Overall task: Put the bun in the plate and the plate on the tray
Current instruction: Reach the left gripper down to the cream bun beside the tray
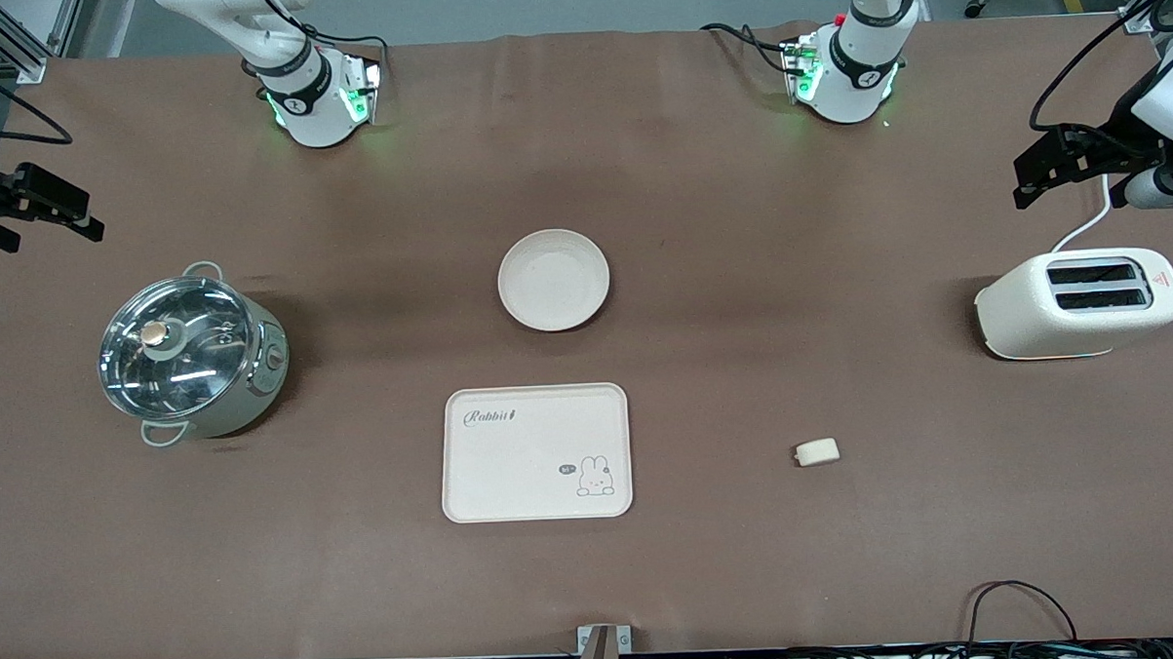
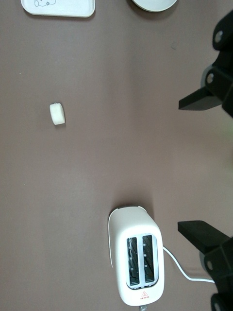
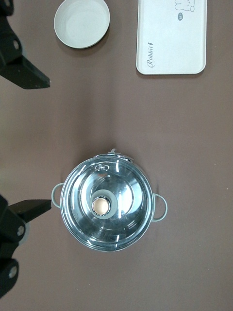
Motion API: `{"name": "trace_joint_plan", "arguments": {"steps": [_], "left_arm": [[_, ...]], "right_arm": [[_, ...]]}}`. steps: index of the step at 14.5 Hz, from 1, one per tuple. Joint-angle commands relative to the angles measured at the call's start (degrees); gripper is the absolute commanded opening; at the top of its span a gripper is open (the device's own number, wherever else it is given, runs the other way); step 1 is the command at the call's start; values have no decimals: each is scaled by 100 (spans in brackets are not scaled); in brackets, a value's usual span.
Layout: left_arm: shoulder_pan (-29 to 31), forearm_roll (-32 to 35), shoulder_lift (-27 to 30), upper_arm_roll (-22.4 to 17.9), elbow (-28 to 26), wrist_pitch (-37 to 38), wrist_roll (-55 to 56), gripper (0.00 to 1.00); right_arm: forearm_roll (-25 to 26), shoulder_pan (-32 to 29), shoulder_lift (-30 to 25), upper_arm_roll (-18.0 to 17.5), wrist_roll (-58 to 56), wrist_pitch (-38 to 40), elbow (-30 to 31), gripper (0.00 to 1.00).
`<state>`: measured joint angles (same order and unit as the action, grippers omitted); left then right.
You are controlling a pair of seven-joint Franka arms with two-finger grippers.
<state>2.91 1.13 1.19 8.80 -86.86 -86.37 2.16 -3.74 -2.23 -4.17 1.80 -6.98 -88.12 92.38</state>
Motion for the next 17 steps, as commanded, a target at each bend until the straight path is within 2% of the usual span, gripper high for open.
{"name": "trace_joint_plan", "arguments": {"steps": [1, 5, 8, 14, 17], "left_arm": [[8, 19, 31, 8, 90, 138, -75, 100], [16, -8, -100, -1, 90, 129, -67, 100], [-36, -60, -845, 17, 414, 33, -76, 100], [-124, -61, -2077, 69, 424, -1609, 65, 100], [-274, -43, -2622, 61, 407, -2347, 486, 100]], "right_arm": [[-101, -23, -40, -57, -14, -56, 52, 100], [-101, -23, -31, -66, -5, -117, 122, 100], [-101, -14, -31, -66, -5, -161, 149, 100], [-101, -75, -40, -49, -92, -126, 140, 100], [-101, -76, -40, -40, -163, -152, 140, 100]]}}
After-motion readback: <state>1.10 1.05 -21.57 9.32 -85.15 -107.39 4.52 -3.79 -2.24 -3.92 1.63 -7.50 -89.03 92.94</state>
